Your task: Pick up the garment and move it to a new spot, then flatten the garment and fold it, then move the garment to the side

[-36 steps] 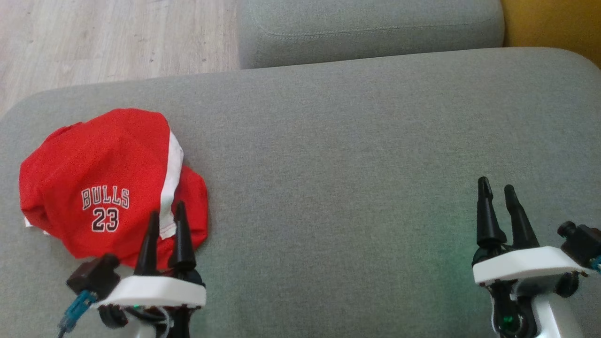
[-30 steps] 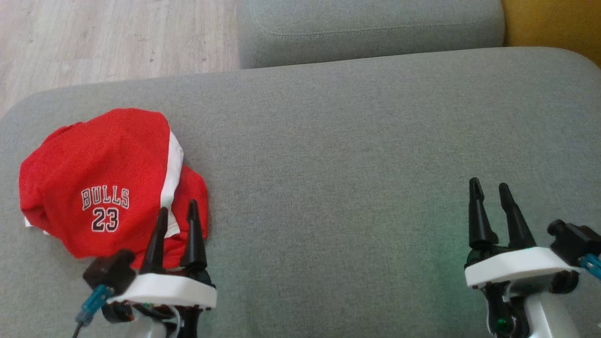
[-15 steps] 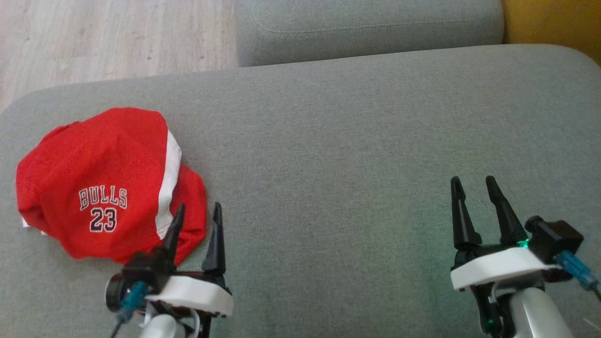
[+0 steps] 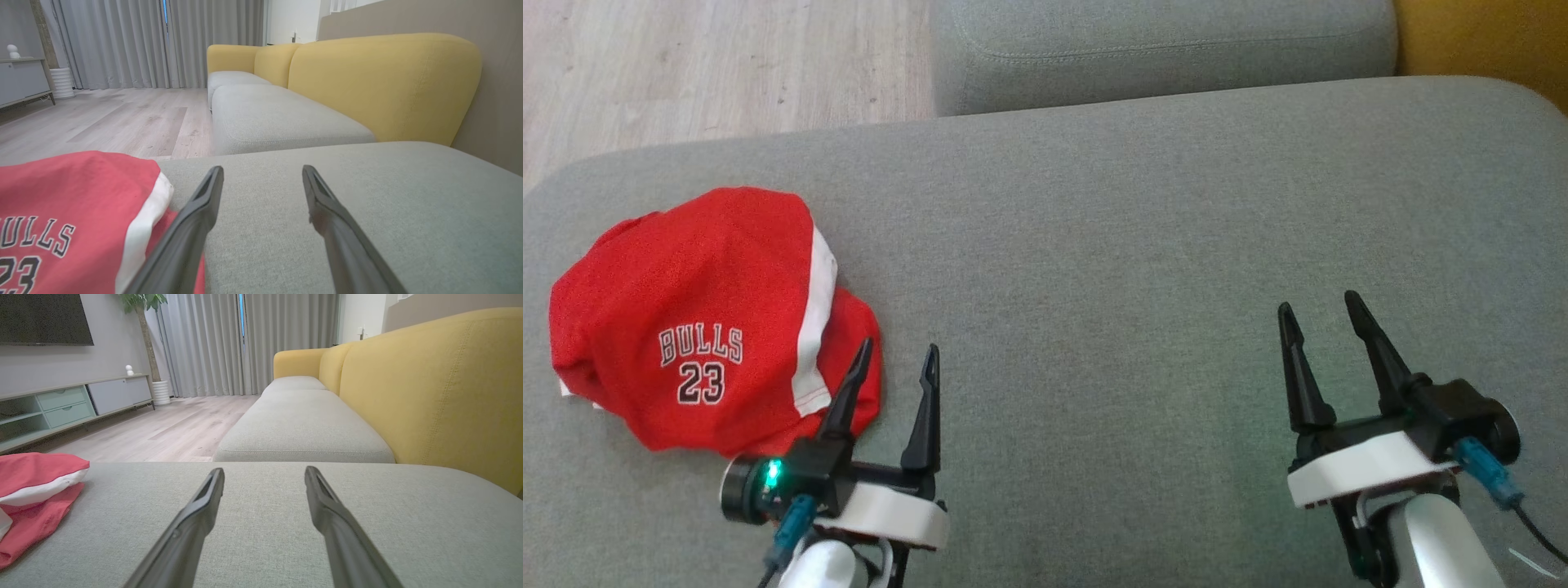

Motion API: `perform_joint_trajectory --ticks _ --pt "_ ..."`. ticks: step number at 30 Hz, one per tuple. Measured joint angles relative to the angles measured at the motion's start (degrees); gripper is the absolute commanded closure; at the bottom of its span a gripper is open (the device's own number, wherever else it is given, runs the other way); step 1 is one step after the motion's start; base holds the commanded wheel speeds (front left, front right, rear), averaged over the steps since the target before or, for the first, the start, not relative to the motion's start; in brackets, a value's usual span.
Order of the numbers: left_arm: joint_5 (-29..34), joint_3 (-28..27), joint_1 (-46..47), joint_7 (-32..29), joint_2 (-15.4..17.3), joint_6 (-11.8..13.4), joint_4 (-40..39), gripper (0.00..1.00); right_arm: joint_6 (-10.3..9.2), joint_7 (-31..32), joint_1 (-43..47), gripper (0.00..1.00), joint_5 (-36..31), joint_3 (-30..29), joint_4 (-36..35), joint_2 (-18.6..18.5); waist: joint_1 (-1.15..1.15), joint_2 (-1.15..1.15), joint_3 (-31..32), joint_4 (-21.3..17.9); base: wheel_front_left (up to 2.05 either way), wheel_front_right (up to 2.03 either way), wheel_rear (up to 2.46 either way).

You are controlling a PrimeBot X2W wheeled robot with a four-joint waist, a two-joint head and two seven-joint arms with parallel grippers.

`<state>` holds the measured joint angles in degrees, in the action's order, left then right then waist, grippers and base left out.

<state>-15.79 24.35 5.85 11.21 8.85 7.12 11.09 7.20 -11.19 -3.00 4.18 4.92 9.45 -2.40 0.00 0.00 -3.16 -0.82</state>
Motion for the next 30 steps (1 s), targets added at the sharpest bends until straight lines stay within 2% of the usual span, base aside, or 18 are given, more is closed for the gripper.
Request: perform_joint_trajectory --ticks 2,7,11,15,20,26,30 --pt "-0.7 -0.5 0.0 0.4 -0.3 -0.1 -1.1 0.0 0.0 -0.2 0.0 0.0 -0.4 0.3 -0.2 0.0 0.0 0.0 0.0 0.1 0.0 0.0 0.0" --pt "-1.5 -4.4 -0.5 1.1 -2.3 -2.2 -2.3 0.0 0.0 -1.0 0.1 0.0 5.9 0.0 -0.3 -0.1 0.0 0.0 0.0 0.2 0.0 0.0 0.0" --pt "-1.3 -7.4 -1.4 1.8 -3.9 -5.5 -2.0 0.0 0.0 -1.5 0.2 0.0 9.8 0.1 1.7 -0.1 0.0 0.0 0.1 0.4 0.0 0.0 0.0" --pt "0.8 -7.6 -3.0 2.3 -4.6 -9.3 2.9 0.0 0.0 -2.0 0.3 0.0 9.7 1.2 4.5 -0.1 0.0 0.0 0.3 0.5 0.0 0.0 0.0" --pt "3.8 -8.8 -3.1 3.2 -5.5 -9.7 4.4 0.0 0.0 -3.2 0.3 0.0 7.2 2.0 5.5 -0.1 0.0 0.0 0.5 0.6 0.0 0.0 0.0" --pt "5.0 -9.9 -2.9 3.2 -5.8 -9.9 4.8 0.0 0.01 -3.2 0.3 0.0 7.3 2.5 5.9 -0.1 0.0 0.0 0.8 1.6 0.0 0.0 0.0" --pt "5.1 -10.9 -2.9 3.2 -5.9 -9.2 5.0 0.0 0.0 -3.2 0.3 0.0 7.9 4.1 6.2 -0.1 0.0 0.0 1.2 3.0 0.0 0.0 0.0"
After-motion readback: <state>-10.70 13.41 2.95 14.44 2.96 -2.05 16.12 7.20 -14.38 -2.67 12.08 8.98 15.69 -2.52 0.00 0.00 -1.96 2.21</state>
